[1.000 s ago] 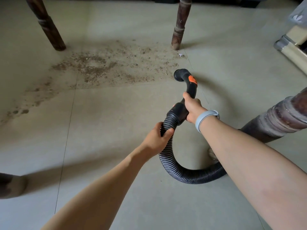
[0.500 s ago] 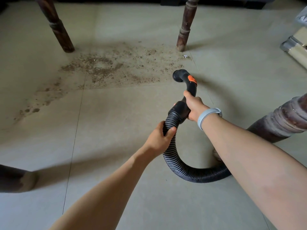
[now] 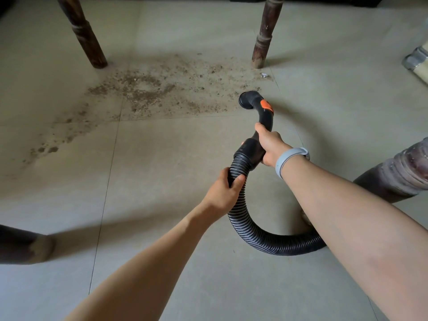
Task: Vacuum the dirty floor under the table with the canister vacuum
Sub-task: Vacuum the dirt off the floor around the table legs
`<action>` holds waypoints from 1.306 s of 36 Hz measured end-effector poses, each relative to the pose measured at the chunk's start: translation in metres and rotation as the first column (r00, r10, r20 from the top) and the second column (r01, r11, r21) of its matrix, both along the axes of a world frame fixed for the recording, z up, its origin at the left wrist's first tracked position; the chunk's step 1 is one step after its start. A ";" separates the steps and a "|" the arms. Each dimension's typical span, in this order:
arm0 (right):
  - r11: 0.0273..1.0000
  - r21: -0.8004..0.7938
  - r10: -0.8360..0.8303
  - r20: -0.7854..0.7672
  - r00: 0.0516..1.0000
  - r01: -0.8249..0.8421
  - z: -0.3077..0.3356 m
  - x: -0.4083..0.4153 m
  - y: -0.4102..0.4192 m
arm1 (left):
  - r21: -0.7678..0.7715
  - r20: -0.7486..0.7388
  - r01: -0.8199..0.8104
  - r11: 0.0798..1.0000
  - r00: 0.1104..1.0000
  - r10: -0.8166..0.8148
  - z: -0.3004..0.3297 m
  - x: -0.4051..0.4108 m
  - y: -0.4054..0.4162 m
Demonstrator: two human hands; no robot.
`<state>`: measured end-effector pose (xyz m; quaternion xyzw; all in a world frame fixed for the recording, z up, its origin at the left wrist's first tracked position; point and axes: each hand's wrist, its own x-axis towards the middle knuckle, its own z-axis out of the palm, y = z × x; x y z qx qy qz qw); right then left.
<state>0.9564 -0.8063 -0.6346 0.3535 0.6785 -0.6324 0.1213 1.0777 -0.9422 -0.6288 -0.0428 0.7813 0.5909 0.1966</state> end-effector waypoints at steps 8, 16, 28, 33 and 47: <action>0.999 0.025 0.040 -0.020 0.999 -0.039 -0.002 0.016 -0.012 | -0.061 0.018 0.046 0.997 0.999 -0.045 -0.003 0.014 -0.007; 0.995 0.086 0.060 -0.027 0.998 -0.057 -0.002 0.037 -0.029 | -0.082 0.045 0.053 0.995 0.998 -0.049 -0.009 0.031 -0.019; 0.995 0.066 0.081 -0.028 0.996 -0.079 -0.017 0.068 -0.043 | -0.082 0.059 0.020 0.996 0.998 -0.015 -0.017 0.058 -0.036; 0.995 0.023 0.100 -0.055 0.993 -0.099 -0.014 0.073 -0.054 | -0.116 0.062 0.025 0.993 0.998 -0.017 -0.018 0.059 -0.039; 0.985 0.092 0.151 -0.061 0.987 -0.145 0.002 0.035 -0.077 | -0.063 0.107 -0.078 0.995 0.991 0.084 -0.008 0.025 -0.050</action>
